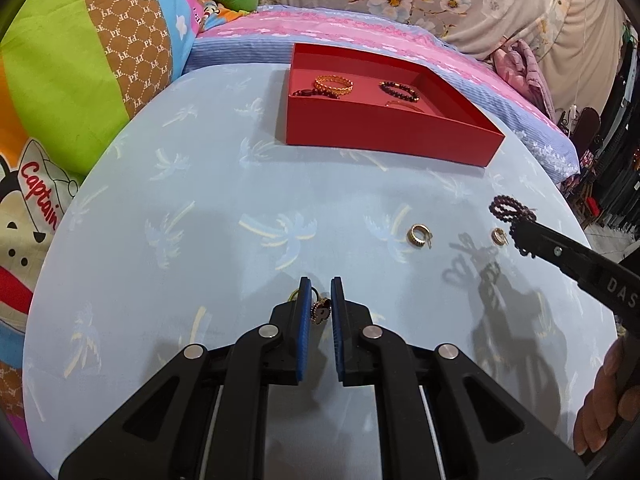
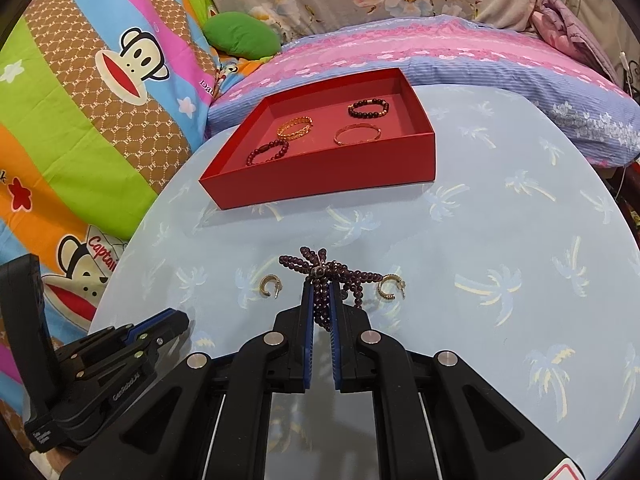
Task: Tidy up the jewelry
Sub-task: 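Carry the gold ring with the left gripper while the right gripper carries the garnet bracelet into the tray, then open the left gripper to drop the ring while the right gripper releases the garnet bracelet in the tray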
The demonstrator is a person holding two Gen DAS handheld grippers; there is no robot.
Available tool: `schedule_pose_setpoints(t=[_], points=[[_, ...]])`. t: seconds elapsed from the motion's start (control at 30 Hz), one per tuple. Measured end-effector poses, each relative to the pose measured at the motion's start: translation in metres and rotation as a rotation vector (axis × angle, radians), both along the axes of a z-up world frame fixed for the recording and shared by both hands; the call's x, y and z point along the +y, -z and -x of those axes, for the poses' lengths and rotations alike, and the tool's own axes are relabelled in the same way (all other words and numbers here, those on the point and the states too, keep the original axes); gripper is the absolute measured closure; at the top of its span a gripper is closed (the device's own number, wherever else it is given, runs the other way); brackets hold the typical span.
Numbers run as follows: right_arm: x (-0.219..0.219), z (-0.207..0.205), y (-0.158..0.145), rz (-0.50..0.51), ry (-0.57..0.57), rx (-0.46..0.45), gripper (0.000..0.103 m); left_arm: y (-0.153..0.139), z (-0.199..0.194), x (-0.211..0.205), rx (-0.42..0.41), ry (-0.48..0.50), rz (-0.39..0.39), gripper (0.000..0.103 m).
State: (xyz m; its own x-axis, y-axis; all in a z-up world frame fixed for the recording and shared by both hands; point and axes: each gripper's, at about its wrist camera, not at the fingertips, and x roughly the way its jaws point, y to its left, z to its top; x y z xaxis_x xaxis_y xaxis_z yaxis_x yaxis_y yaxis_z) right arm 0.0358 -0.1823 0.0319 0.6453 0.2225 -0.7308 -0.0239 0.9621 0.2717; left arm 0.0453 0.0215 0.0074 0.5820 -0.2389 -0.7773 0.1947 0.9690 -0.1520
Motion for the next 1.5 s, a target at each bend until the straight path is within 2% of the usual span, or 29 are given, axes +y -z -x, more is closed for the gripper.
schedule_pose_setpoints(t=[0.23,0.43,0.73,0.9,1.07,1.23,1.5], points=[[0.002,0.002,-0.002,-0.005,-0.005,-0.005,0.096,-0.006,0.010,0.010,0.003,-0.001,0.011,0.093],[0.000,-0.002,-0.017,0.014,-0.010,-0.040,0.096,-0.029,-0.004,0.026,-0.042,-0.026,0.019,0.093],[-0.009,-0.047,-0.054,0.037,-0.034,-0.113,0.096,-0.084,-0.062,0.020,-0.148,0.002,0.015,0.093],[-0.012,-0.104,-0.070,0.078,-0.045,-0.132,0.096,-0.101,-0.118,-0.012,-0.176,0.057,0.012,0.093],[-0.019,-0.165,-0.066,0.069,-0.046,-0.096,0.096,-0.100,-0.177,-0.049,-0.151,0.102,0.011,0.093],[-0.029,-0.216,-0.043,0.036,-0.036,-0.016,0.096,-0.082,-0.226,-0.076,-0.089,0.114,0.014,0.093],[-0.030,-0.257,-0.011,0.028,-0.034,0.078,0.095,-0.051,-0.267,-0.097,-0.017,0.115,-0.029,0.093]])
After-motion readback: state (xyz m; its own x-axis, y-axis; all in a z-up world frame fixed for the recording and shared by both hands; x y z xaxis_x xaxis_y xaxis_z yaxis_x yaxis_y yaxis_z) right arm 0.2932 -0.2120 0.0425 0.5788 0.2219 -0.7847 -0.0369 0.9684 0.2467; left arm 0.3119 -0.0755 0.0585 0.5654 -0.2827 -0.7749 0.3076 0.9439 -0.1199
